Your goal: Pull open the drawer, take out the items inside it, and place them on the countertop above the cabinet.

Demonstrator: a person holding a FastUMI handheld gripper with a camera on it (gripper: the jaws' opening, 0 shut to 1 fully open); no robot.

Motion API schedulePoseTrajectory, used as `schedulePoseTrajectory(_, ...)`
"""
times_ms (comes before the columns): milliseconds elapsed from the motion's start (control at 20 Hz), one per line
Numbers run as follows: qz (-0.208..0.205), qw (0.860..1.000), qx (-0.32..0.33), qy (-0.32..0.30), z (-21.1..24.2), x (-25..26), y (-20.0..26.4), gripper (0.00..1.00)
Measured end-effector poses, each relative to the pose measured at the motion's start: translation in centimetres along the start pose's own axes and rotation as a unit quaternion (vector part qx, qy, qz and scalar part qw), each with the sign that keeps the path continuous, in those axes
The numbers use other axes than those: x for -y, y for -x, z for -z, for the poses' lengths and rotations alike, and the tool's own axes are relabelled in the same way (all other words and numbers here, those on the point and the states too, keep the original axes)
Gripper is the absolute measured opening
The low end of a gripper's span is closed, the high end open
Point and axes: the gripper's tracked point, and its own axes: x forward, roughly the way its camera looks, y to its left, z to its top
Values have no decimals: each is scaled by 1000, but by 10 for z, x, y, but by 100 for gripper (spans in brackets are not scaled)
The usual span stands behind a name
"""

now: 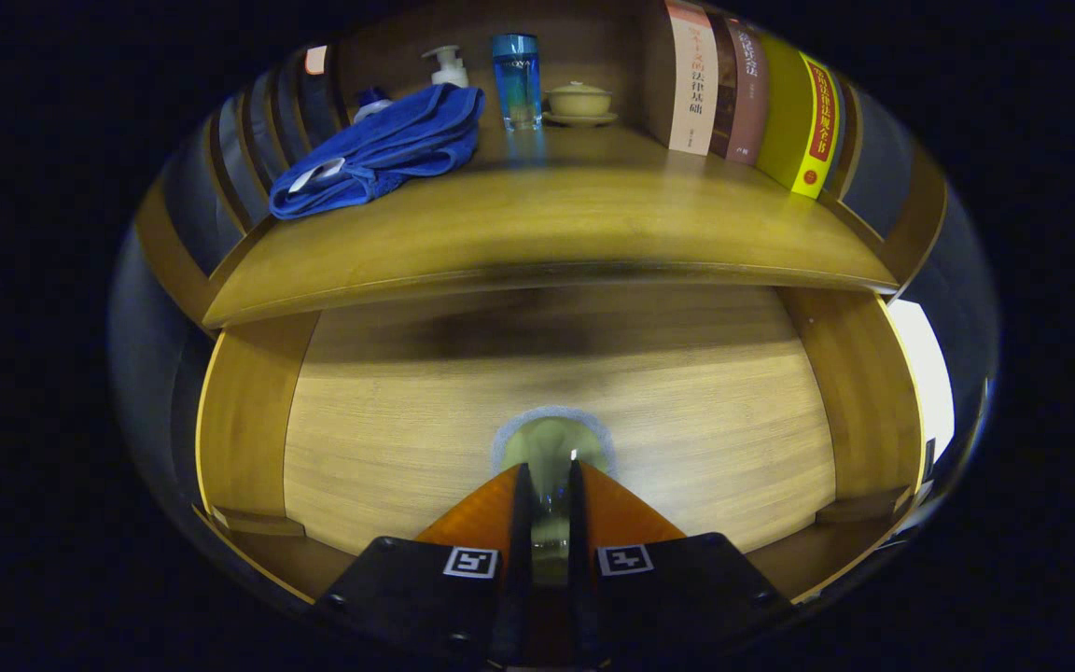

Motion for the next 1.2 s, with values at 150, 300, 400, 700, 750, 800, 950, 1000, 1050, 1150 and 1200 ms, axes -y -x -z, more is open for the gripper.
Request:
schedulePoseTrajectory(150, -3, 1000, 21, -7, -15, -1, 20, 25)
schedulePoseTrajectory(300, -7, 999, 40, -4, -32, -3, 43, 25)
schedulePoseTrajectory(400, -7, 999, 52, 0, -43, -3, 57, 25)
schedulePoseTrajectory(700, -4, 997, 82, 8, -79, 1, 91, 25)
schedulePoseTrajectory(750, -2, 996, 87, 9, -87, 2, 95, 25)
schedulePoseTrajectory(800, -2, 996, 92, 9, -94, 1, 97, 25)
schedulePoseTrajectory(950, 2, 994, 106, 12, -119, 2, 106, 25)
schedulePoseTrajectory(1000, 3, 994, 111, 13, -128, 1, 107, 25)
schedulePoseTrajectory(1050, 5, 993, 115, 14, -138, 2, 108, 25)
schedulePoseTrajectory(1150, 6, 992, 124, 13, -156, 3, 106, 25)
schedulePoseTrajectory(1200, 5, 992, 129, 10, -165, 3, 104, 25)
